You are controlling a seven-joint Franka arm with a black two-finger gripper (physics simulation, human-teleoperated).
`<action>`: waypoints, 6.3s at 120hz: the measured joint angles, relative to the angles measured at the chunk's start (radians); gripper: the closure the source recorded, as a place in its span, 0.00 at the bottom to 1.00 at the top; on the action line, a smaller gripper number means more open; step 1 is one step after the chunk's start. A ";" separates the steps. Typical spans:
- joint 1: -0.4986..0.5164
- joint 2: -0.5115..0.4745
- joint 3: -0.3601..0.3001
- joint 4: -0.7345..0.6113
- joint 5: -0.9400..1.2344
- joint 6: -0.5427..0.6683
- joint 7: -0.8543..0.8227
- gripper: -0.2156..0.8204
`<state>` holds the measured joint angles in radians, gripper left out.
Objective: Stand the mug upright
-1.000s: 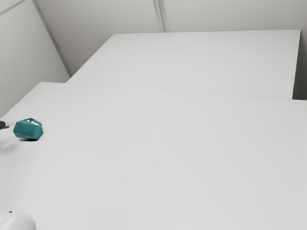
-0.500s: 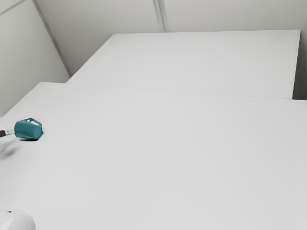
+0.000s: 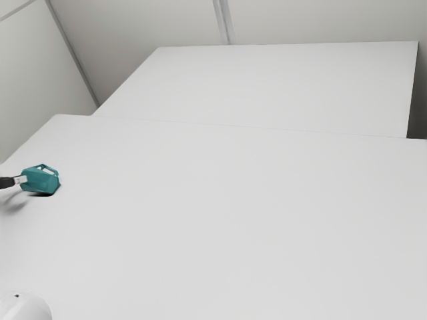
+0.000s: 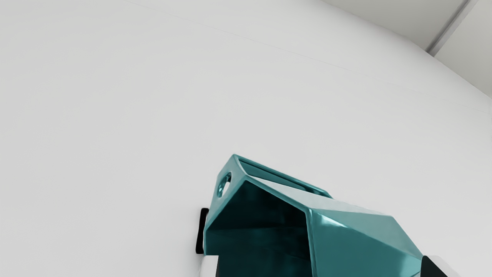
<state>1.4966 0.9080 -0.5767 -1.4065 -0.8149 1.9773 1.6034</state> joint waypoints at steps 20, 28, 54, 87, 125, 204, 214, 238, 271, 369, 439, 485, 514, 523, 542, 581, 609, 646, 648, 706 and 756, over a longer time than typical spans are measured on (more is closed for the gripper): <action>-0.018 0.005 -0.001 0.001 -0.002 0.001 0.010 0.25; -0.022 0.006 -0.002 0.000 0.000 0.001 0.013 0.25; -0.024 0.004 -0.009 -0.012 0.005 -0.008 0.022 0.28; -0.038 0.004 -0.016 -0.035 0.005 -0.016 0.030 0.29; -0.044 -0.001 -0.039 -0.039 0.002 -0.017 0.036 0.51; -0.079 -0.036 -0.071 -0.032 -0.036 0.000 0.039 0.93; -0.091 -0.046 -0.070 -0.032 -0.040 0.007 0.040 0.94; -0.197 -0.167 -0.018 -0.056 -0.057 0.026 0.032 0.97; -0.526 -0.389 0.115 -0.207 -0.094 0.111 -0.048 0.96; -1.289 -0.631 0.353 -0.373 0.743 0.141 -0.864 0.96; -1.417 -0.643 0.354 -0.459 1.054 0.154 -1.260 0.96; -1.415 -0.635 0.350 -0.492 1.162 0.306 -1.559 0.96; -1.418 -0.605 0.348 -0.494 1.053 0.292 -1.688 0.96; -1.419 -0.596 0.348 -0.495 1.046 0.289 -1.718 0.97; -1.430 -0.579 0.348 -0.496 1.044 0.282 -1.769 0.97; -1.435 -0.558 0.348 -0.494 1.043 0.264 -1.834 0.97; -1.439 -0.556 0.348 -0.494 1.034 0.252 -1.858 0.80; -1.441 -0.643 0.350 -0.494 1.021 0.231 -1.871 0.39; -1.441 -0.648 0.350 -0.494 1.021 0.229 -1.871 0.38; -1.536 -0.768 0.588 -0.348 0.823 0.040 -1.748 0.23; -1.542 -0.780 0.640 -0.172 0.717 -0.179 -1.507 0.21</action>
<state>-0.0450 0.1279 0.0636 -1.5784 -0.0980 1.7979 0.0967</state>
